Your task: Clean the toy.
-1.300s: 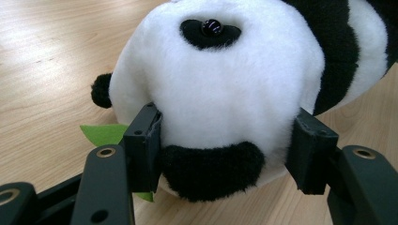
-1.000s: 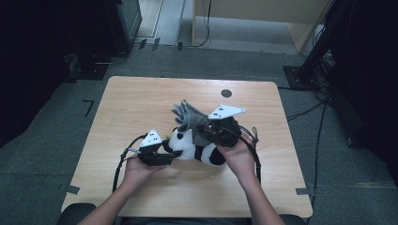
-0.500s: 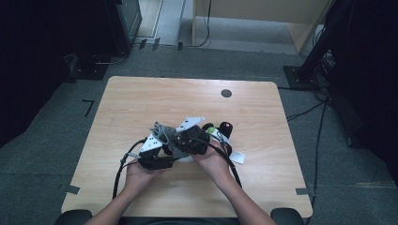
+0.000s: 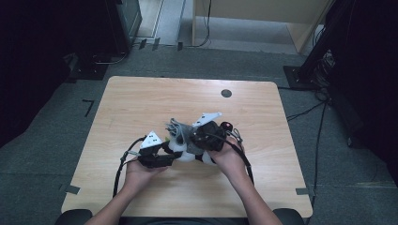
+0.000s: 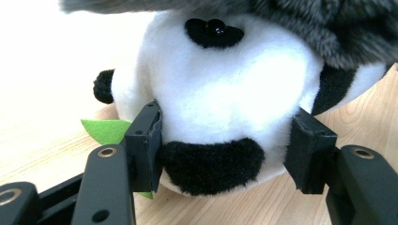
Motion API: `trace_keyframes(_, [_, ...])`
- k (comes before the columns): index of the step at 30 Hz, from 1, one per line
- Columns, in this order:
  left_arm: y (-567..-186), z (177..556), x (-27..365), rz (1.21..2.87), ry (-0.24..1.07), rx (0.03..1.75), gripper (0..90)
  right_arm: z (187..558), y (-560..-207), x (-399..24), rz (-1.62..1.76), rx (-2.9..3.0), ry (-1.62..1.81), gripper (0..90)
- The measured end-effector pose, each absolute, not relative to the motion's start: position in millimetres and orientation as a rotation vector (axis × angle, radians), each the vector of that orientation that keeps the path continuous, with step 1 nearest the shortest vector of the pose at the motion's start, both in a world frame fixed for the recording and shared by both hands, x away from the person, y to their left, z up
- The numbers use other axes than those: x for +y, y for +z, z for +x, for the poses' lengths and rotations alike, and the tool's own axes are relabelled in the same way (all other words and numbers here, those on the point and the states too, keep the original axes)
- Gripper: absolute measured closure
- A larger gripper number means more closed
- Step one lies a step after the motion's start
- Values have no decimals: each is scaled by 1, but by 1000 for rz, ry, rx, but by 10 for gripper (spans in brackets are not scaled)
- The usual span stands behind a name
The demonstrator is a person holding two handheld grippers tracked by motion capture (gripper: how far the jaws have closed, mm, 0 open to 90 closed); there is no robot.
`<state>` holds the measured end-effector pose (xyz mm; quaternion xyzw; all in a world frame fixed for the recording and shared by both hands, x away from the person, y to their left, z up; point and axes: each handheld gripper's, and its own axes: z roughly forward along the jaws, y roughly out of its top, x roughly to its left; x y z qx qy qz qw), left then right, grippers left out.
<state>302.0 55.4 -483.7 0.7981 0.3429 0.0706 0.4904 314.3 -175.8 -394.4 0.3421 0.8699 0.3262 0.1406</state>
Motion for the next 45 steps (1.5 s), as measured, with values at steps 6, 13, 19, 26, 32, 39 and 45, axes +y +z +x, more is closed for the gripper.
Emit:
trace_keyframes(6, [-483, 305, 56, 1937, 151, 844, 393, 316, -390, -208, 1013, 2455, 924, 767])
trace_keyframes(13, [-481, 307, 55, 1953, 145, 838, 393, 323, -397, -248, 1162, 2374, 969, 766])
trace_keyframes(19, [-481, 307, 56, 1962, 139, 837, 392, 329, -407, -278, 1278, 2330, 938, 771])
trace_keyframes(26, [-481, 307, 56, 1971, 137, 834, 390, 322, -395, -313, 1366, 2206, 1087, 770])
trace_keyframes(32, [-480, 308, 56, 1967, 130, 843, 389, 298, -363, -312, 1264, 2201, 1182, 768])
trace_keyframes(39, [-480, 309, 56, 1963, 117, 855, 388, 269, -353, -291, 1112, 2342, 1215, 760])
trace_keyframes(45, [-481, 307, 54, 1980, 131, 838, 389, 269, -385, -286, 1146, 2398, 1156, 754])
